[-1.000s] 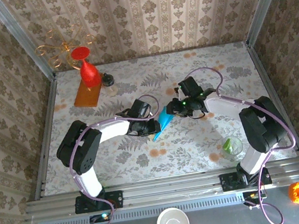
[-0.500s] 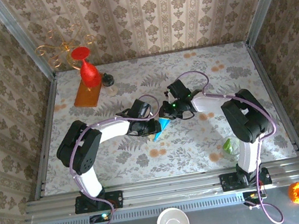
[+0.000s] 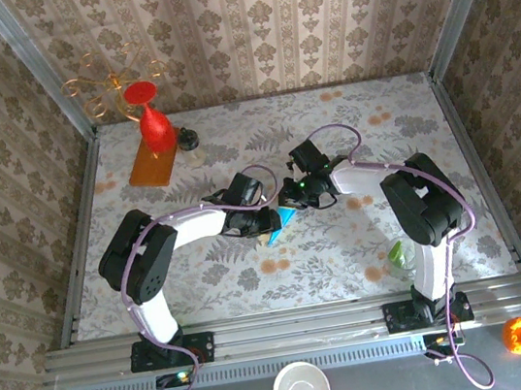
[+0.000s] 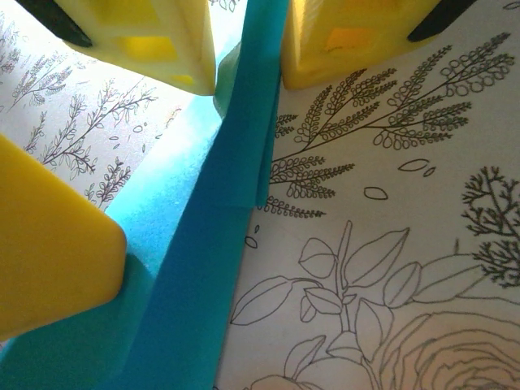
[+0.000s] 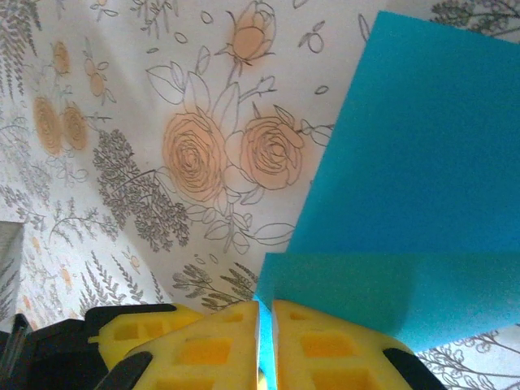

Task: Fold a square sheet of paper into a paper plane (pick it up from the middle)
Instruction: Fold the wing for the fifth time at the center of the table.

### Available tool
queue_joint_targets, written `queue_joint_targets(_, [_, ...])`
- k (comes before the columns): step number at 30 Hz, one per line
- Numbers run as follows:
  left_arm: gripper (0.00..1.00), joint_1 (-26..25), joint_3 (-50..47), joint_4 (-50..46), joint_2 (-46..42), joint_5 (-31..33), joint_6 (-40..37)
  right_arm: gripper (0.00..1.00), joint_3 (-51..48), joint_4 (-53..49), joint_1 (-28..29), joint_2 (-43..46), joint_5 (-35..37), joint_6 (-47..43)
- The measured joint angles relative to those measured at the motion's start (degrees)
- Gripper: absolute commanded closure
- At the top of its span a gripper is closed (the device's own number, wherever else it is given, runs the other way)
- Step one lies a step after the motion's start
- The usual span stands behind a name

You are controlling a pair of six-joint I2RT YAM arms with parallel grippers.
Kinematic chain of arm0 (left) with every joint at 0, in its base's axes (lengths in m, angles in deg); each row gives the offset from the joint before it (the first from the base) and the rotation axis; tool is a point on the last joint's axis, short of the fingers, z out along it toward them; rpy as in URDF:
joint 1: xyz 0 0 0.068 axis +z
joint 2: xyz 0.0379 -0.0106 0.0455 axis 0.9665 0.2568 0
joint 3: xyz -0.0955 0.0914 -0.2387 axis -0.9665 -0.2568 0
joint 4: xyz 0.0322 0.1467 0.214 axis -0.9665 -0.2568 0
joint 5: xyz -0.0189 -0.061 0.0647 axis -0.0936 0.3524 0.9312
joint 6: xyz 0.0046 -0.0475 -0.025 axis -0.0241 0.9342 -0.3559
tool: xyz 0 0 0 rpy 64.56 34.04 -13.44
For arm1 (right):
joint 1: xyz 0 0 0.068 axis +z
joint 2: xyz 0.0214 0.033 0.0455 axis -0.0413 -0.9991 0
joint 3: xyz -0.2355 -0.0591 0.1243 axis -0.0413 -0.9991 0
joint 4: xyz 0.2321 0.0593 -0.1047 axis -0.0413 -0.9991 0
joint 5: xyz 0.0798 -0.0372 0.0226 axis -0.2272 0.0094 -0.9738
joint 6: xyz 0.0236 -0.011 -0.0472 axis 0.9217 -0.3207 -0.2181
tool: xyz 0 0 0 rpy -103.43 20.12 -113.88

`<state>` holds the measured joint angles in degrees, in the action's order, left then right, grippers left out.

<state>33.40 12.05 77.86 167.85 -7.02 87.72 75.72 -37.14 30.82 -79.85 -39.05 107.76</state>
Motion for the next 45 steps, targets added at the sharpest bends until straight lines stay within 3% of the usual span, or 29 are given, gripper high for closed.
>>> queue_joint_targets(27, [0.69, -0.02, -0.02, -0.07, -0.28, -0.02, 0.02, 0.87, -1.55, 1.79, -0.13, -3.08, 0.13, -0.68])
queue_joint_targets(36, [0.7, 0.66, -3.8, -1.09, -6.47, 0.76, 0.0, 0.88, -3.96, 5.77, -0.83, -2.91, -1.95, -2.47])
queue_joint_targets(41, [0.79, 1.16, -4.0, 0.26, -11.1, 0.48, -0.07, 0.88, -4.92, 7.82, -0.96, -2.8, -3.3, -3.8])
queue_joint_targets(45, [0.88, -0.59, -2.12, 0.63, -10.05, -0.17, -0.48, 0.89, -4.92, 8.02, -0.96, -2.8, -3.63, -4.92])
